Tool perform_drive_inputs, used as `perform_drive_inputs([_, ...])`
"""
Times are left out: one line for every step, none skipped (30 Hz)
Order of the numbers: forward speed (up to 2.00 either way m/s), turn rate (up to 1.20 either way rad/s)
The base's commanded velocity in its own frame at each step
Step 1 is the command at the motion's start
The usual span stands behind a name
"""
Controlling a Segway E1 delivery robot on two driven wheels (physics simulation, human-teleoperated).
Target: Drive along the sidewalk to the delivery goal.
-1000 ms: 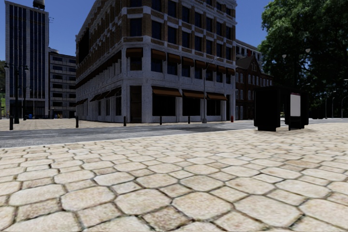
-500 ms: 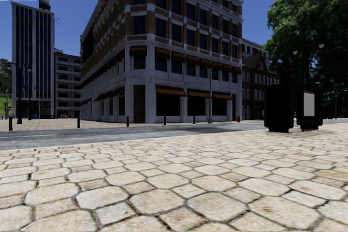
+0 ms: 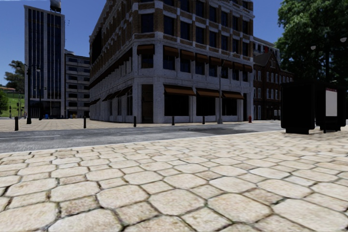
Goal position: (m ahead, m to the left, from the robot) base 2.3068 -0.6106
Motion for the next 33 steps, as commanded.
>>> perform_drive_inputs([1.09,0.0])
perform_drive_inputs([1.09,0.0])
perform_drive_inputs([1.09,0.0])
perform_drive_inputs([1.09,0.0])
perform_drive_inputs([1.09,0.0])
perform_drive_inputs([1.09,0.0])
perform_drive_inputs([1.09,0.0])
perform_drive_inputs([1.09,0.0])
perform_drive_inputs([1.09,0.0])
perform_drive_inputs([1.09,0.0])
perform_drive_inputs([1.09,0.0])
perform_drive_inputs([1.09,0.0])
perform_drive_inputs([1.09,0.0])
perform_drive_inputs([1.09,0.0])
perform_drive_inputs([1.09,0.0])
perform_drive_inputs([1.09,0.0])
perform_drive_inputs([1.09,0.0])
perform_drive_inputs([1.09,0.0])
perform_drive_inputs([1.09,0.0])
perform_drive_inputs([1.09,0.0])
perform_drive_inputs([1.09,0.0])
perform_drive_inputs([1.08,0.0])
perform_drive_inputs([1.08,0.0])
perform_drive_inputs([1.08,0.0])
perform_drive_inputs([1.08,0.0])
perform_drive_inputs([1.08,0.0])
perform_drive_inputs([1.08,0.0])
perform_drive_inputs([1.08,0.0])
perform_drive_inputs([1.08,-0.02])
perform_drive_inputs([1.08,-0.1])
perform_drive_inputs([1.08,-0.1])
perform_drive_inputs([1.08,-0.19])
perform_drive_inputs([1.08,-0.35])
